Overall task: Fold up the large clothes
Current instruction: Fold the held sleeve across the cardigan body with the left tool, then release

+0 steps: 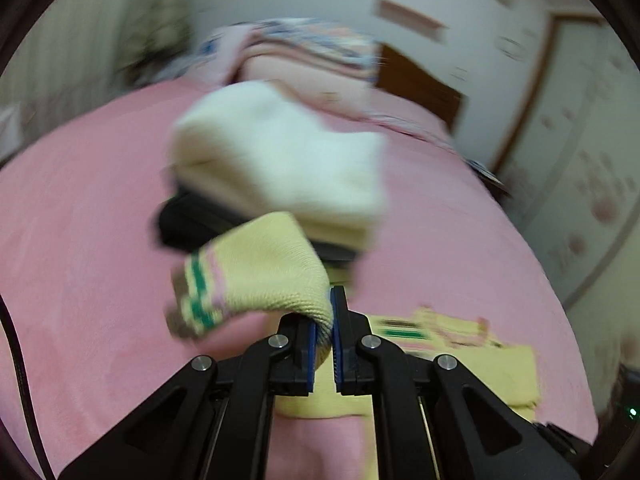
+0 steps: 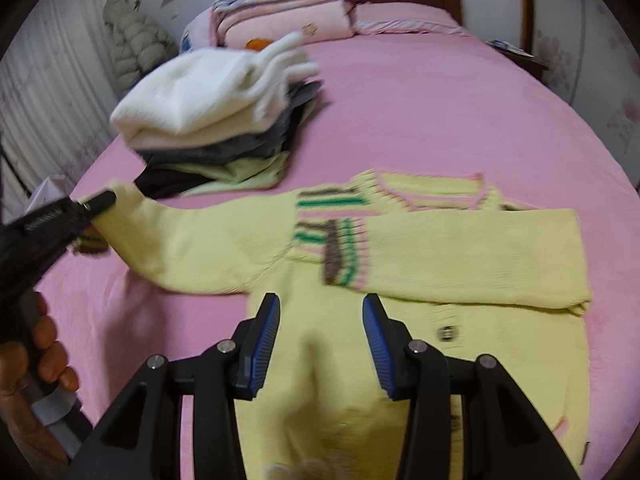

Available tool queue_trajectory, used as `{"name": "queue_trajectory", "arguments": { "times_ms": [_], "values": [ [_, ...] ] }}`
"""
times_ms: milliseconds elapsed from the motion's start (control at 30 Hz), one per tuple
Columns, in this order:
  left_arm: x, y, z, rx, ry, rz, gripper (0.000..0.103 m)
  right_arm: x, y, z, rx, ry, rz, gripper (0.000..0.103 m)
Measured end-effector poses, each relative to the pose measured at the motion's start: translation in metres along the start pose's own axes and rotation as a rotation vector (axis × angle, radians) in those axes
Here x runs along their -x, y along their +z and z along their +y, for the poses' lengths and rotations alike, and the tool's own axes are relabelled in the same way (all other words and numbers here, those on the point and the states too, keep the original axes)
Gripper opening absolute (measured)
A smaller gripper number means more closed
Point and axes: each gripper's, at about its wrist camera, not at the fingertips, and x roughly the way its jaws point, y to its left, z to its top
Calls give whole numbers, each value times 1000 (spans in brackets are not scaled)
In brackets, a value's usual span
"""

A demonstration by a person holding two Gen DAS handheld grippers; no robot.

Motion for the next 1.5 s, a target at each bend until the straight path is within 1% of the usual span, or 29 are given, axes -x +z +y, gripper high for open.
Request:
{"name": "queue_trajectory", "arguments": {
  "times_ms": [67, 100, 167, 200, 333, 433, 467, 500, 567, 600, 633, 667, 700, 733, 767, 833, 900, 967, 1067, 1133, 1267, 1300, 1367, 1433, 1500],
  "values": [
    [-6, -3, -33, -62, -36, 15, 5, 8, 0, -18, -27, -17, -17, 43],
    [-16, -9, -55, -101, -57, 41, 5, 12, -1, -28, -41, -30, -25, 43],
    [-33, -20, -81, -141, -80, 99, 5, 18, -3, -48, -72, -48, -33, 43],
    [-48, -31, -97, -165, -95, 138, 5, 20, -5, -59, -90, -57, -33, 43],
    [-92, -69, -131, -239, -77, 270, 5, 21, -16, -95, -141, -92, -13, 43],
    [-118, -91, -141, -281, -54, 340, 6, 16, -24, -114, -169, -102, 11, 43],
    [-122, -96, -143, -294, -47, 352, 8, 15, -26, -118, -175, -102, 17, 43],
    [-123, -98, -143, -301, -42, 361, 12, 13, -28, -121, -181, -101, 22, 43],
    [-124, -100, -141, -312, -54, 371, 23, 10, -31, -126, -192, -98, 31, 43],
    [-124, -99, -142, -315, -61, 371, 27, 9, -33, -128, -196, -93, 33, 43],
    [-120, -99, -142, -318, -68, 371, 38, 7, -33, -129, -201, -86, 35, 43],
    [-119, -99, -144, -319, -72, 368, 53, 8, -35, -131, -204, -81, 36, 43],
    [-116, -95, -143, -320, -73, 355, 58, 7, -35, -132, -208, -74, 36, 43],
    [-113, -92, -144, -321, -76, 347, 68, 7, -34, -132, -209, -68, 34, 43],
    [-108, -89, -145, -321, -81, 341, 71, 7, -34, -133, -209, -64, 33, 43],
    [-96, -76, -143, -310, -113, 328, 72, 7, -32, -133, -213, -51, 29, 43],
    [-84, -63, -139, -287, -135, 314, 76, 8, -29, -132, -216, -40, 25, 43],
    [-59, -54, -133, -262, -141, 286, 82, 11, -24, -131, -216, -24, 16, 43],
    [-37, -41, -111, -219, -120, 239, 83, 15, -15, -124, -197, -6, -3, 43],
    [-30, -37, -92, -191, -93, 232, 84, 19, -7, -114, -165, 6, -19, 43],
    [-29, -45, -56, -143, -41, 259, 84, 21, 9, -90, -94, 48, -39, 43],
    [-33, -51, -45, -129, -20, 280, 84, 20, 12, -83, -74, 60, -40, 43],
    [-40, -59, -31, -108, -1, 320, 84, 15, 20, -65, -21, 86, -34, 44],
    [-47, -71, -16, -78, 2, 358, 84, 8, 24, -48, 32, 98, -25, 54],
    [-56, -82, -7, -58, 13, 382, 84, -2, 26, -33, 81, 93, -14, 56]
  ]
}}
